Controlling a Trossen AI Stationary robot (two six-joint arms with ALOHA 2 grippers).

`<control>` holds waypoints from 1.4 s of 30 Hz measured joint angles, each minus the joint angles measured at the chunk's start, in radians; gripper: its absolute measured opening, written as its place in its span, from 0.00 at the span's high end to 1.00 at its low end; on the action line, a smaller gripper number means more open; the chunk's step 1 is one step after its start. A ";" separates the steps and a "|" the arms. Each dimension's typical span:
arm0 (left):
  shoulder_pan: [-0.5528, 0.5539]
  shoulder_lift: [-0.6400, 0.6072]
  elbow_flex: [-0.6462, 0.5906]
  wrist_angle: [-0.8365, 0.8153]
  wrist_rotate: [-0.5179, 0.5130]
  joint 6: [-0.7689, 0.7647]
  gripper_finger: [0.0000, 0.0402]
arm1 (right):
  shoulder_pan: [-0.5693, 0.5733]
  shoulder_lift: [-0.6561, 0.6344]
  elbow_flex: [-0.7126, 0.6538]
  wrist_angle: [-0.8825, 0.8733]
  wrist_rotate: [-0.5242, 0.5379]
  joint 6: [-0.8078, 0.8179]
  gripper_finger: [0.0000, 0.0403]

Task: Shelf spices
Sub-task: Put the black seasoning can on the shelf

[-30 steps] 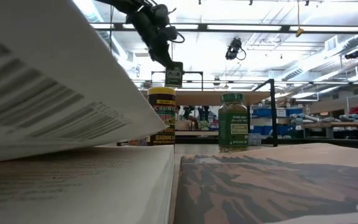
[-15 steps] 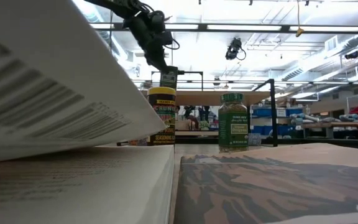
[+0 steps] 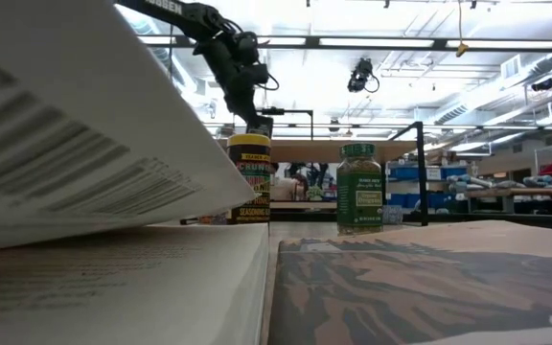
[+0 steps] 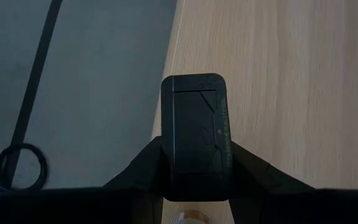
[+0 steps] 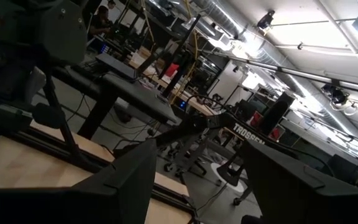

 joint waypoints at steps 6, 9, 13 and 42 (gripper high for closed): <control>0.015 0.000 0.000 -0.029 0.001 -0.001 0.70 | 0.000 0.000 0.000 0.000 0.000 0.000 0.41; 0.015 0.000 0.000 -0.030 0.000 -0.006 0.70 | 0.000 0.000 0.000 -0.001 0.000 0.000 0.41; 0.014 0.000 0.000 -0.043 -0.001 -0.028 0.59 | 0.000 0.000 0.000 0.000 0.000 0.000 0.41; 0.006 0.000 0.004 0.014 0.029 -0.026 0.46 | -0.002 0.000 0.000 0.000 0.000 -0.001 0.41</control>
